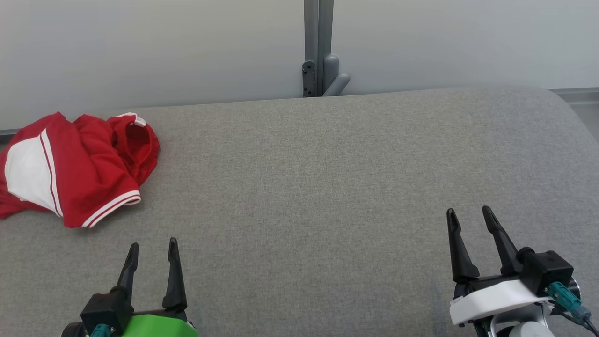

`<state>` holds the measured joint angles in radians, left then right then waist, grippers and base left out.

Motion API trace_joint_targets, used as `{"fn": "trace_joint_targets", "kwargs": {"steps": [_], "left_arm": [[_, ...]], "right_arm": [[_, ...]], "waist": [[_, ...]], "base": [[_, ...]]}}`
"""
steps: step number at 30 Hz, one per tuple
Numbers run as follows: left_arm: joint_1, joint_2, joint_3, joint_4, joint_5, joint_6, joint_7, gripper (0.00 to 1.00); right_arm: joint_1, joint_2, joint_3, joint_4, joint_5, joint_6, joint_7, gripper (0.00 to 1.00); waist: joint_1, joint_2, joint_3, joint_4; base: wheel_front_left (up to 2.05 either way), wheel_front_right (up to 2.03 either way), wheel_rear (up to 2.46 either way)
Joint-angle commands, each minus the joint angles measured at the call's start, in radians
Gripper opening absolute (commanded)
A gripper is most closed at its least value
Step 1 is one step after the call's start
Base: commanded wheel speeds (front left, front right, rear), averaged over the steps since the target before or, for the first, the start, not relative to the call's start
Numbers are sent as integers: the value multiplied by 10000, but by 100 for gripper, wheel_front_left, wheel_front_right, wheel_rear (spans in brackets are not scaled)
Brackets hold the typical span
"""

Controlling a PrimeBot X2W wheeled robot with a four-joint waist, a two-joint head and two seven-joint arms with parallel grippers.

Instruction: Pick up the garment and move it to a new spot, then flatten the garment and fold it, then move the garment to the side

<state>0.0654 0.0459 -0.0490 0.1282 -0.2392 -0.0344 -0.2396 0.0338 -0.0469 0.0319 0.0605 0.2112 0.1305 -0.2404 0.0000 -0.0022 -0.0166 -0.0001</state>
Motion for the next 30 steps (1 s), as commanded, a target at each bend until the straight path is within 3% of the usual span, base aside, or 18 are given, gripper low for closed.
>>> {"fn": "trace_joint_targets", "kwargs": {"steps": [1,12,30], "left_arm": [[99,70,31,2,227,-25,-96,100],[75,75,-39,128,797,-22,-271,100],[50,73,-90,185,708,39,-265,100]], "right_arm": [[77,-52,29,7,-252,3,-89,100],[95,-56,69,7,-921,4,-274,100],[48,-55,11,86,-835,2,-255,100]], "waist": [[0,20,3,-3],[0,22,-3,3],[0,22,18,1]], "base": [[0,0,0],[0,0,0],[0,0,0]]}}
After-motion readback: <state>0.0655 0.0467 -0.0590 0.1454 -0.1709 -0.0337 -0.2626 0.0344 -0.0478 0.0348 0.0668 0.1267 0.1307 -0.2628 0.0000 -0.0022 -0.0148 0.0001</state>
